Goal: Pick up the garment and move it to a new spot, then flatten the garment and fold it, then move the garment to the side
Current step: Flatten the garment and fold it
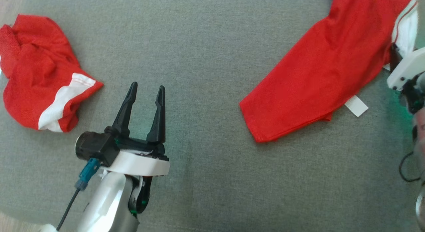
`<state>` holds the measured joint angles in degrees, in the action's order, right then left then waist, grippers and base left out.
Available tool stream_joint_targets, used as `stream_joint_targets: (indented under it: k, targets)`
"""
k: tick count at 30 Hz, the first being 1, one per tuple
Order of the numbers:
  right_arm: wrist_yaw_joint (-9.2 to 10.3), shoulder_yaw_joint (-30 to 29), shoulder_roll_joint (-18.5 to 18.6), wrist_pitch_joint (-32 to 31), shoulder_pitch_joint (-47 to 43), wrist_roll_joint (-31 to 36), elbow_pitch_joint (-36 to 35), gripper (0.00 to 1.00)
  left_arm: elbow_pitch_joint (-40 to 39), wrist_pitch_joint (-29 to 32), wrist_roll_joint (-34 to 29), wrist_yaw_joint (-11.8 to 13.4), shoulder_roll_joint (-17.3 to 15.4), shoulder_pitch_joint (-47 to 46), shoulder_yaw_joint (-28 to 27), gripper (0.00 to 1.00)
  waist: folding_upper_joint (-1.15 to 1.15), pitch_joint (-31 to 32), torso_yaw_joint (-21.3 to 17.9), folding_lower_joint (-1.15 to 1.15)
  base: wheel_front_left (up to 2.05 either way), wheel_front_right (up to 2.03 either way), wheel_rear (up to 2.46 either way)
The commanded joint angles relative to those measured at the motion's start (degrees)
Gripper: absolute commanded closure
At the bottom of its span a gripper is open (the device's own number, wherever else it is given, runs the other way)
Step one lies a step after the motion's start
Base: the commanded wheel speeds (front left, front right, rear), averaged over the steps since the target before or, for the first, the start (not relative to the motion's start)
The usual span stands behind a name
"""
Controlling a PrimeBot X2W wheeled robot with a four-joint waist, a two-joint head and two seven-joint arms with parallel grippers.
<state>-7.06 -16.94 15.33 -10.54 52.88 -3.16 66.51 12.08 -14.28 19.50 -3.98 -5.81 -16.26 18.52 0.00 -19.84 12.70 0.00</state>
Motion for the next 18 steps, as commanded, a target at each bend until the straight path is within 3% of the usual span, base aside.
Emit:
stream_joint_targets:
  k: [1, 2, 3, 12, 18]
  targets:
    - [-0.43, 0.65, -0.35, -1.32, 0.75, 0.95, 0.17, 0.0, -1.6, -0.51, -0.55, 0.17, -0.48, -1.79, -1.68, 0.0, 0.0, -0.07, 0.03, 0.0, 0.0, 0.0, 0.0]
    - [-0.43, 0.34, -0.7, -1.87, 0.92, 1.75, 0.73, 0.6, -1.54, -0.53, -0.57, 0.23, -0.46, -1.78, -1.72, 0.0, 0.0, -0.02, -0.02, 0.0, 0.0, 0.0, 0.0]
    - [-0.43, 0.02, -1.02, -1.89, 1.06, 2.38, 0.93, 1.0, -1.45, -0.55, -0.57, 0.29, -0.44, -1.77, -1.77, 0.0, 0.0, 0.12, -0.13, 0.0, 0.0, 0.0, 0.0]
    - [-0.43, 1.74, -5.84, 4.73, -1.74, 3.52, -5.83, 1.0, -0.38, -0.66, 0.21, 0.53, -1.15, 0.45, -3.12, 0.0, 0.0, 5.88, -4.13, 0.0, 0.0, 0.0, 0.0]
    - [-0.43, 6.62, -6.8, 0.71, -11.73, 1.89, -20.87, 1.0, -0.43, -0.68, 0.83, 1.13, -2.27, 3.52, -4.45, 0.0, 0.0, 10.47, -8.02, 0.0, 0.0, 0.0, 0.0]
